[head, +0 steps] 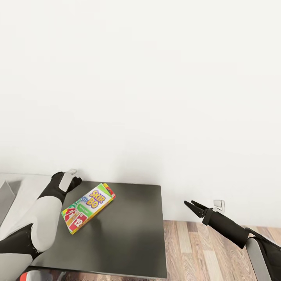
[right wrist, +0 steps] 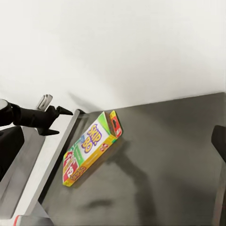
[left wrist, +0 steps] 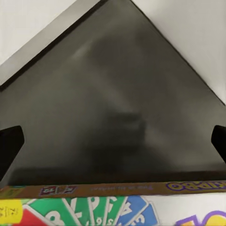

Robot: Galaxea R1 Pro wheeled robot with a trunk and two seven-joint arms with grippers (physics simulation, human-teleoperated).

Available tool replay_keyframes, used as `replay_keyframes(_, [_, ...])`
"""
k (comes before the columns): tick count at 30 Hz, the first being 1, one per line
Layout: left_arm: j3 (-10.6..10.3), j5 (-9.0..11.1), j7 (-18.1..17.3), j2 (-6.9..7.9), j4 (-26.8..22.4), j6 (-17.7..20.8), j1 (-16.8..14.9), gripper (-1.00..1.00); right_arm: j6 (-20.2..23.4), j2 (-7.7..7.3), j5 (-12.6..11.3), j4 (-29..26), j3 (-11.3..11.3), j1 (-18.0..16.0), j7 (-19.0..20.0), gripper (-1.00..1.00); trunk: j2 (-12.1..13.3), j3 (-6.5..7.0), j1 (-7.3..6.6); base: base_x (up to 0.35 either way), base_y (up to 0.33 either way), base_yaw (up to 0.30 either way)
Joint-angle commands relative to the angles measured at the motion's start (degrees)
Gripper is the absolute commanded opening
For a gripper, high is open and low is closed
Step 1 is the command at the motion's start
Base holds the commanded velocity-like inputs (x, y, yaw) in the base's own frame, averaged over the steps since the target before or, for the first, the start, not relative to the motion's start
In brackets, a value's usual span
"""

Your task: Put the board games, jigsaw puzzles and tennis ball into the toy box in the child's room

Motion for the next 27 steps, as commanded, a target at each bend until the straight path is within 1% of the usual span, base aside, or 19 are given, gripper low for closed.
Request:
replay_keyframes(1, [0.1,0.61,0.53,-0.04,-0.07,0.1,-0.05,1.0,0.36,0.01,-0.24,-0.01,-0.04,-0.04,0.05,1.0,-0.11,-0.2,0.03,0.0,0.0,0.0])
replay_keyframes(8, [0.3,0.57,0.86,-0.17,-0.01,-0.03,-0.08,1.0,0.36,-0.02,-0.24,0.0,-0.04,-0.04,-0.01,1.0,-0.11,-0.63,0.03,0.0,0.0,0.0])
replay_keyframes(27, [0.26,0.36,1.06,-0.41,0.02,-0.02,-0.09,1.0,0.32,0.1,-0.26,-0.08,-0.04,0.03,0.0,1.0,-0.11,-0.86,0.03,0.0,0.0,0.0])
